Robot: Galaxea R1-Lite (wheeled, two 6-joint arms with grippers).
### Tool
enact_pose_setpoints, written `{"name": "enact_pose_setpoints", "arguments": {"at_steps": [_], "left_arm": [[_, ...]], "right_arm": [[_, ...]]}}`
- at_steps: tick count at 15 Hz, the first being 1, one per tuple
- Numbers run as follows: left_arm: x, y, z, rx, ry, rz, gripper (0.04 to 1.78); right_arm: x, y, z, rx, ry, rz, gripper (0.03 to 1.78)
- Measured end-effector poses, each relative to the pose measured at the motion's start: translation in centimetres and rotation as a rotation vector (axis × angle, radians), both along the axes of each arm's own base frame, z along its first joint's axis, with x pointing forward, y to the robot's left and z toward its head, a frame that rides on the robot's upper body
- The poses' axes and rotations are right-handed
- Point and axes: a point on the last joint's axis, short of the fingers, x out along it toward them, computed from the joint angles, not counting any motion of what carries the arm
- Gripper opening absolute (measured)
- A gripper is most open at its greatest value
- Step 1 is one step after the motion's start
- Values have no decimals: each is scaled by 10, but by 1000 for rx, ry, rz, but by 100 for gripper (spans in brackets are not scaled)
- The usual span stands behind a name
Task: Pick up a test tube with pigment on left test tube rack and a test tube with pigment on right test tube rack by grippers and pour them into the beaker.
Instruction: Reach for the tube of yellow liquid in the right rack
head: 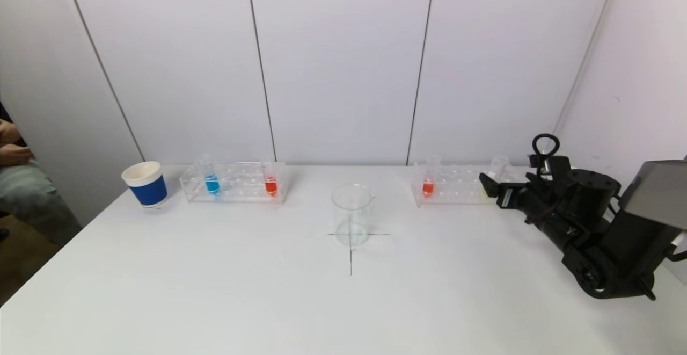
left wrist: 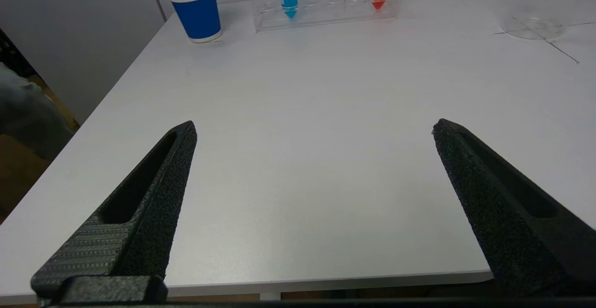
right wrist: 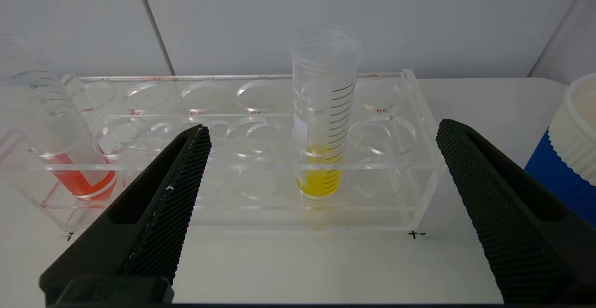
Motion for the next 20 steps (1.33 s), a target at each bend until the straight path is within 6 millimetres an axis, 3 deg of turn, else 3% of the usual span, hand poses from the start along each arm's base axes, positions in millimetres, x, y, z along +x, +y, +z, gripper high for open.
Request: {"name": "enact_pose_setpoints", "arguments": {"at_steps": [20], "left_arm": [[0,0,0,0,0,0,177]], "right_arm": [[27,-2,6,0,-21,-8,176]]}}
